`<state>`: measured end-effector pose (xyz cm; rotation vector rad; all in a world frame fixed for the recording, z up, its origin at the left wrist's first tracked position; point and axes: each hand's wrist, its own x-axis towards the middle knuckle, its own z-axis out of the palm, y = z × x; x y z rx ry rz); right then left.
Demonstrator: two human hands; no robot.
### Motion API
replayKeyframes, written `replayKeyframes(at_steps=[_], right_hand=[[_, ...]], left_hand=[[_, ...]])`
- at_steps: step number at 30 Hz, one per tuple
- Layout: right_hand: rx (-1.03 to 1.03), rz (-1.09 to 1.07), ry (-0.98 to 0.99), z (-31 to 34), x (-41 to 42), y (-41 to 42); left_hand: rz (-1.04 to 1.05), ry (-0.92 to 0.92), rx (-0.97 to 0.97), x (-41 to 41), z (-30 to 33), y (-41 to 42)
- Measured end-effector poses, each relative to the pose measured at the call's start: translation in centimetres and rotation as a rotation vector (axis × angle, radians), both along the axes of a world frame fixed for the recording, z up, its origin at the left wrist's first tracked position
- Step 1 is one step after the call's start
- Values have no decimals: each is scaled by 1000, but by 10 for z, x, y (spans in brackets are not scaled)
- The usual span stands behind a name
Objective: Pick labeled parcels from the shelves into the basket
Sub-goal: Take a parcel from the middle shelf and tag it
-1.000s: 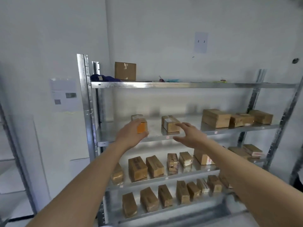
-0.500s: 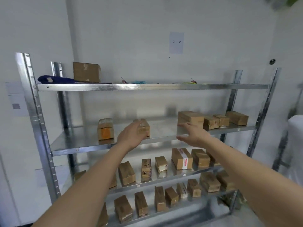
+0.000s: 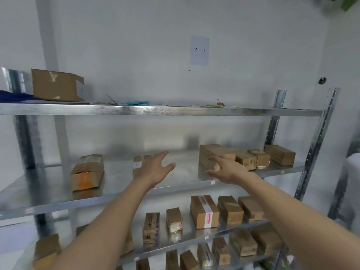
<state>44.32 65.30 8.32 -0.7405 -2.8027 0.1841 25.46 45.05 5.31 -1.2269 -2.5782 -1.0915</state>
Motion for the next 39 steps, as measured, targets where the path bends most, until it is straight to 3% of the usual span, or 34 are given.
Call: replayKeyframes(at_steps=[6, 12, 26, 39], right_hand=[[-8, -77, -14, -2, -28, 94], [-33, -133, -36, -11, -44, 175], [-47, -29, -35, -47, -109, 331], [-593, 200, 107, -79, -140, 402]], left_hand=[[-73, -34, 62, -37, -7, 100], [-105, -41, -2, -46, -19, 178], [-75, -99, -91, -58, -45, 342], [10, -227, -33, -56, -75, 427]])
